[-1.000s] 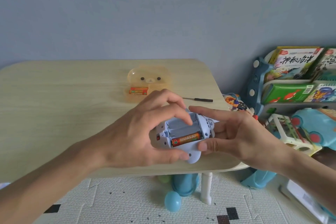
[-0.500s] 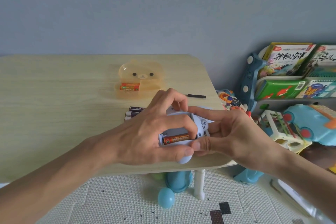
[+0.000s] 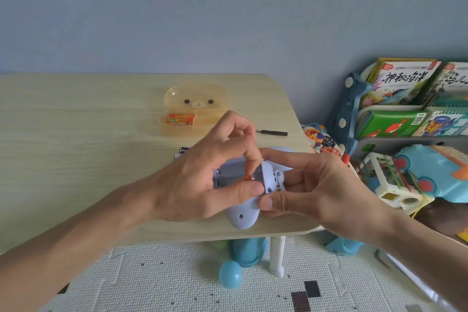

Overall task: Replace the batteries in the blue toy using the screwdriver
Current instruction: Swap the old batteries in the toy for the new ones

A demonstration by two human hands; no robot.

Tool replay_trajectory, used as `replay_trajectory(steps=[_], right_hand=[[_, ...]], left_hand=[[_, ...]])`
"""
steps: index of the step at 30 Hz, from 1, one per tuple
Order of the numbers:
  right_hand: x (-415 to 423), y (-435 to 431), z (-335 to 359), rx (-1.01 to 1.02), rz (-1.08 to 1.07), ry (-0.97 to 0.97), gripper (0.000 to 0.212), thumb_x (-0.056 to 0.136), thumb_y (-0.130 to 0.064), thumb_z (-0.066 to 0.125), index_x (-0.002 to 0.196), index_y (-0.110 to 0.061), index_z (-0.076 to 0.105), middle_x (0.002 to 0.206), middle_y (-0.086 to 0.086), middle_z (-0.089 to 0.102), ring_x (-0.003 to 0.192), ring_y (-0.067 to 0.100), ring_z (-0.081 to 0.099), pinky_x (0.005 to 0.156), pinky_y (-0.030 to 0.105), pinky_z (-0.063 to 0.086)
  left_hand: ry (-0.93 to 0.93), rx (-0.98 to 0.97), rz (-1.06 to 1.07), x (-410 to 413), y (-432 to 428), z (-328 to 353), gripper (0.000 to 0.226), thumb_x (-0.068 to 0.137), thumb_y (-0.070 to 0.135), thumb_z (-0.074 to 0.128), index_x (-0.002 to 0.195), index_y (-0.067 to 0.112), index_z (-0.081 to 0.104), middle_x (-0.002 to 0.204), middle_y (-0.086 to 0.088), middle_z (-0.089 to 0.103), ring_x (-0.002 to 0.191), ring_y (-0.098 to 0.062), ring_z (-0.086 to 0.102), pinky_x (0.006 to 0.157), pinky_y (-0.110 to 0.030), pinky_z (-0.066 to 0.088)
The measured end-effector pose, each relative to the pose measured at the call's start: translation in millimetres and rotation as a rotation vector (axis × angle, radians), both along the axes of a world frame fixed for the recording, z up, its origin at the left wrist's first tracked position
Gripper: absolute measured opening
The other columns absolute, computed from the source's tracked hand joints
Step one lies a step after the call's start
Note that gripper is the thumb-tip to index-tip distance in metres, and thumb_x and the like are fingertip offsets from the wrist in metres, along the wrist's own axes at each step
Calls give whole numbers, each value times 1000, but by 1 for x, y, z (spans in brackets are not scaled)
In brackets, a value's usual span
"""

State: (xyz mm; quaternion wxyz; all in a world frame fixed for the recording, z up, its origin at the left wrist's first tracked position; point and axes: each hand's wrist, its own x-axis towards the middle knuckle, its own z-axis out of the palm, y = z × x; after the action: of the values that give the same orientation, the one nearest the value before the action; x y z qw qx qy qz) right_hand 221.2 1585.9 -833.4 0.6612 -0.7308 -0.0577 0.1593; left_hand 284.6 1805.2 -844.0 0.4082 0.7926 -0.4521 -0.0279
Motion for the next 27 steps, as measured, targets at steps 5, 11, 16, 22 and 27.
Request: replay_trajectory(steps=[5,11,16,22,27], right_hand=[[-4,1,0,-16,-48,8,68,71,-9,83,135,-23,65,100,11,84,84,17,79,80,26,63],[-6,5,1,-45,-61,-21,71,70,-16,85,136,-27,64,104,8,84,98,23,80,93,38,62],[-6,4,3,-56,-90,-16,70,68,-15,84,134,-29,65,94,6,85,82,14,80,83,27,63],[-6,4,4,-35,-97,-16,68,68,-10,82,132,-28,65,90,4,85,78,11,80,77,18,61],[-5,5,4,-34,-93,-11,70,69,-10,83,134,-28,64,97,7,85,87,17,81,81,24,63]], left_hand=[[-79,57,103,10,9,12,20,82,40,81,85,31,63,111,7,52,106,-18,59,94,-29,47],[-288,246,157,11,15,20,29,72,59,81,68,31,80,112,16,59,108,0,54,92,-15,40],[-70,102,215,8,17,22,16,76,48,84,81,32,84,109,18,66,104,-3,65,90,-13,44],[-59,-4,475,51,55,33,16,83,30,87,97,38,85,92,20,83,70,-28,72,72,-43,59],[-191,190,607,82,80,20,15,90,21,84,105,21,86,100,3,82,65,15,61,71,-7,48]])
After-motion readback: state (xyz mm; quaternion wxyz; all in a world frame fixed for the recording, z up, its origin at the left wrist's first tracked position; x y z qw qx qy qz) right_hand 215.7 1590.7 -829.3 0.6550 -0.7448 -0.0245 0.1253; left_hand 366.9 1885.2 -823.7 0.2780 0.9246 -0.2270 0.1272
